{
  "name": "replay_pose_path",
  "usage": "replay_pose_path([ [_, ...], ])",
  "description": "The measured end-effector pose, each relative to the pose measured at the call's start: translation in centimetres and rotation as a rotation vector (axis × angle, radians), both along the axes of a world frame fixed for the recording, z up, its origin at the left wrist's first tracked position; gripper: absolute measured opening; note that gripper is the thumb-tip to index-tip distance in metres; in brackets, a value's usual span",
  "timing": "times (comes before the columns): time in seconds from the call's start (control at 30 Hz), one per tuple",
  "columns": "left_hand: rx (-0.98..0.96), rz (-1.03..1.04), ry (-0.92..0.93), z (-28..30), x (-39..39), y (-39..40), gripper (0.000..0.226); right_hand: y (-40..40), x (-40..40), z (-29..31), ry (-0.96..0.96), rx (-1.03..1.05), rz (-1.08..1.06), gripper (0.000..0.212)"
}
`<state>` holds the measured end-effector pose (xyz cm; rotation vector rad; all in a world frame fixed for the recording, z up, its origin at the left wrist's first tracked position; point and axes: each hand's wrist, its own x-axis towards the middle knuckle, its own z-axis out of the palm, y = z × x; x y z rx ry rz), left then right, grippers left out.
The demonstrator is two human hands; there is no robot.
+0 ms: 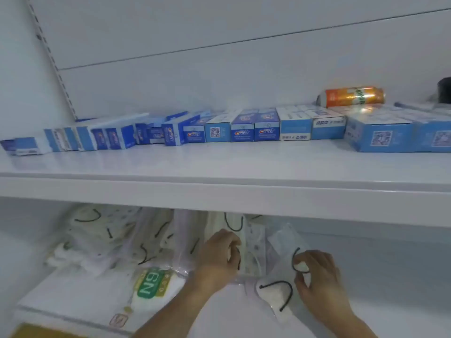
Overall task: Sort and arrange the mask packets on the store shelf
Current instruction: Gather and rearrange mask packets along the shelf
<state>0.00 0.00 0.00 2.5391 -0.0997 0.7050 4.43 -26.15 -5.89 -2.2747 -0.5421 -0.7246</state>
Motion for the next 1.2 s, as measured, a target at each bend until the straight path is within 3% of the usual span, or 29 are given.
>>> replay_pose_path([
  [0.13,0.075,0.026,0.124,-3.4,0.1,-0.3,0.019,0.2,-2.0,-1.4,0.166,0.030,-0.224,0.026],
  [0.23,0.232,-0.028,0.058,-6.1,-0.5,0.0,0.012,0.1,-1.8,-1.9,0.210,0.015,-0.250,0.028],
  [0.47,0.231,-0.020,0.008,-5.9,-1.0,0.2,0.020,0.4,-2.1,-1.0,0.365,-0.053,-0.366,0.054],
  [0.57,0.234,0.086,-0.009,-5.8,-1.3,0.2,0.033,0.3,-1.9,-0.9,0.433,-0.157,-0.352,0.065],
  [0.7,0.199,0.202,-0.066,-6.0,-1.2,0.8,0.030,0.5,-1.7,-1.1,0.453,-0.263,-0.330,0.071],
  [0.87,-0.123,0.310,-0.138,-4.0,-0.3,1.9,0.032,0.1,-2.4,-0.3,0.381,0.010,-0.248,0.058],
  [0.93,-0.129,0.380,-0.063,-2.2,0.3,2.1,0.043,-0.1,-2.6,0.2,0.390,0.163,-0.189,0.062],
  [1.07,-0.095,0.511,0.270,0.6,0.9,1.4,0.094,-1.6,-2.6,0.7,0.510,0.583,-0.105,0.079],
  [1.2,-0.026,0.474,0.284,2.1,1.2,0.9,0.116,-2.2,-2.3,0.8,0.632,0.939,-0.045,0.092],
])
